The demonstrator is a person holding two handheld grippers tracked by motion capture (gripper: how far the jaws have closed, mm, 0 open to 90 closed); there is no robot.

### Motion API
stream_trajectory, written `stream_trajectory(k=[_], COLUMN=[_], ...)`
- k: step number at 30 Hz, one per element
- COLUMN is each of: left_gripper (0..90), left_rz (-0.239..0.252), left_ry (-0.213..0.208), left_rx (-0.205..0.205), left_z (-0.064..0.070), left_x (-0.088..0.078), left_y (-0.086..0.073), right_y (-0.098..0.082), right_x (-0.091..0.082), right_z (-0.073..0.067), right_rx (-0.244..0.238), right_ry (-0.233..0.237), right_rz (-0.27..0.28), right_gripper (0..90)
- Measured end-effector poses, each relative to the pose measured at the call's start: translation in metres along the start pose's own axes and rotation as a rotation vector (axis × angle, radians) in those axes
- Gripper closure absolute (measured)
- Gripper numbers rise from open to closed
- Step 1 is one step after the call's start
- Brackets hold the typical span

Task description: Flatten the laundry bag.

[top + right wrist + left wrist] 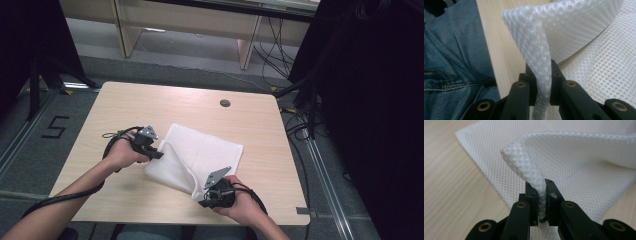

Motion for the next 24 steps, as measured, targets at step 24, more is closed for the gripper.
stream_trajectory(k=[24], left_gripper=[83.1], left_rz=[0.323], left_ry=[0.127], left_rx=[-0.045], left_z=[0.014], left_x=[-0.037], left_y=[-0.020], right_y=[-0.012], right_x=[-0.084], right_z=[0.011], right_rx=[0.148], right_ry=[-0.145], right_rz=[0.258], right_gripper=[49.7])
Point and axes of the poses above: each handheld gripper's, and its own axes: x roughly forward along the jaws, y roughly out of its top, z roughly to its right, the point moved 2 cm from there along x, roughly forward along the jaws, and after that the axes turned 7 degrees about y, right-handed, at the moved point
